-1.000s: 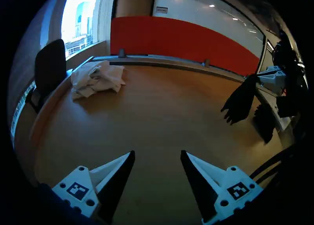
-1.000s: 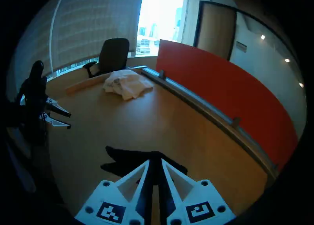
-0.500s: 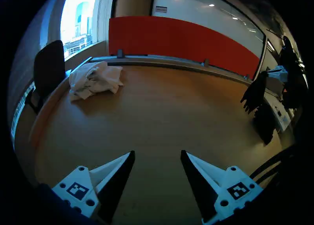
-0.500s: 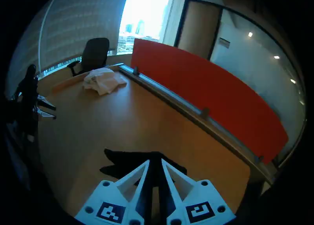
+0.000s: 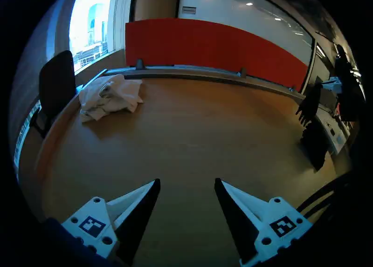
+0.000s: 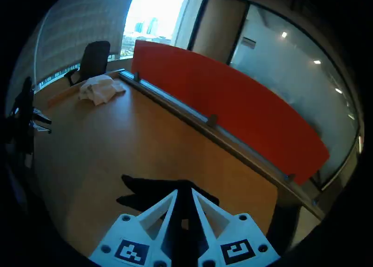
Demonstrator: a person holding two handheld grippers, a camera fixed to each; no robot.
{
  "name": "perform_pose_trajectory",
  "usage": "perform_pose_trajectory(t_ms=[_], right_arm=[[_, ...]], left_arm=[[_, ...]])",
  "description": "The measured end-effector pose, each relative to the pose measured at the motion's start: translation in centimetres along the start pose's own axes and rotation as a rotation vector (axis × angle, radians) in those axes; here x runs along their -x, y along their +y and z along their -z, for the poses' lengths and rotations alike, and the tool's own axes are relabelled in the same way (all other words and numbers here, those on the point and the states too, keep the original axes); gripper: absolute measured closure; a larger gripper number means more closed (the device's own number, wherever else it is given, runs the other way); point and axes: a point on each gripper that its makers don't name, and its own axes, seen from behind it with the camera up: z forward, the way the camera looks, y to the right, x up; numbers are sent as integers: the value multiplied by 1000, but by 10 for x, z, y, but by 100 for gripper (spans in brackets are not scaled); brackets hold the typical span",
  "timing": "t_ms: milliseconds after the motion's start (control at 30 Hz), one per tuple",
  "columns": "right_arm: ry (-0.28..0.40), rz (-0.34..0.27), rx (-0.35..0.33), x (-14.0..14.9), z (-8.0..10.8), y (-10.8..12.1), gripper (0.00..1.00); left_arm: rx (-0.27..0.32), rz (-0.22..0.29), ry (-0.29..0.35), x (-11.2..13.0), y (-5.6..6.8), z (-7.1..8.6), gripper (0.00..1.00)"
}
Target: Fold towel
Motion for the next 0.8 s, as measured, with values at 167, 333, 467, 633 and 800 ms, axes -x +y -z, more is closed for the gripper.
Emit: perform_pose_trajectory(t_ms=[167,333,467,633,800], right_arm=[[-17,-15,17,15,5,18,94],[-32,-17,24,27,9,25,94],[-35,-20,29,32,13,29,94],[-38,-35,40,42,21,34,94],[-51,-61,53,62,34,38,94]], left_arm=[[1,-4,-2,-2,5,-1,14],[3,-11,-4,-3,9,-2,14],[5,-14,-6,-4,13,-3,14],[10,-20,-7,-4,16,-4,14],[11,-23,-10,-4,17,-3,14]])
